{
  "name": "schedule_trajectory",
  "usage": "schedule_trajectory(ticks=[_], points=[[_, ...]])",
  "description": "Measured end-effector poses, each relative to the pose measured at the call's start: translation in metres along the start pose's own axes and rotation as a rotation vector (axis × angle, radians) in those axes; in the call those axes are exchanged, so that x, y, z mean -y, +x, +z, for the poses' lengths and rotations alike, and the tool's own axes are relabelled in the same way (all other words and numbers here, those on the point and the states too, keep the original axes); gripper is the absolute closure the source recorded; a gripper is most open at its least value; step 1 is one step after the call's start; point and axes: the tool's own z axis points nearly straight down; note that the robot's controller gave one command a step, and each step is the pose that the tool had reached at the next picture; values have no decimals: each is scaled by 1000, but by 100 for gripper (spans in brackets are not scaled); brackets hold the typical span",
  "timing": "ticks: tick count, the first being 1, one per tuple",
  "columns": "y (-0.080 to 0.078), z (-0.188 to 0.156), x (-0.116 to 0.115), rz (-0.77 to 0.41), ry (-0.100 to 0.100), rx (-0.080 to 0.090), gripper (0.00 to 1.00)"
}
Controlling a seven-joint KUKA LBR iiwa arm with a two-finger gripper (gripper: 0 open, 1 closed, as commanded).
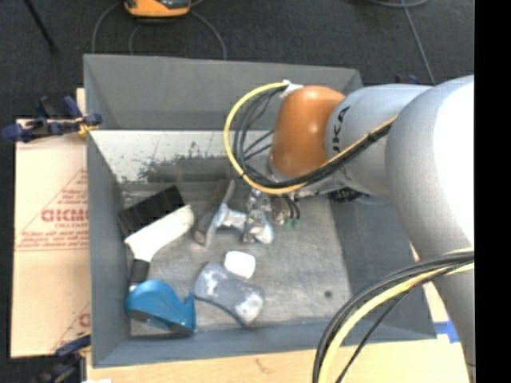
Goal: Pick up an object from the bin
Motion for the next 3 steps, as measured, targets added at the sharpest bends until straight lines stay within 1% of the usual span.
schedule_trajectory(ticks=[1, 2, 3], points=[[2, -8, 1, -1, 2, -11, 100], [2, -26, 1, -1, 2, -14, 100], [0, -43, 1, -2, 1, -9, 100]])
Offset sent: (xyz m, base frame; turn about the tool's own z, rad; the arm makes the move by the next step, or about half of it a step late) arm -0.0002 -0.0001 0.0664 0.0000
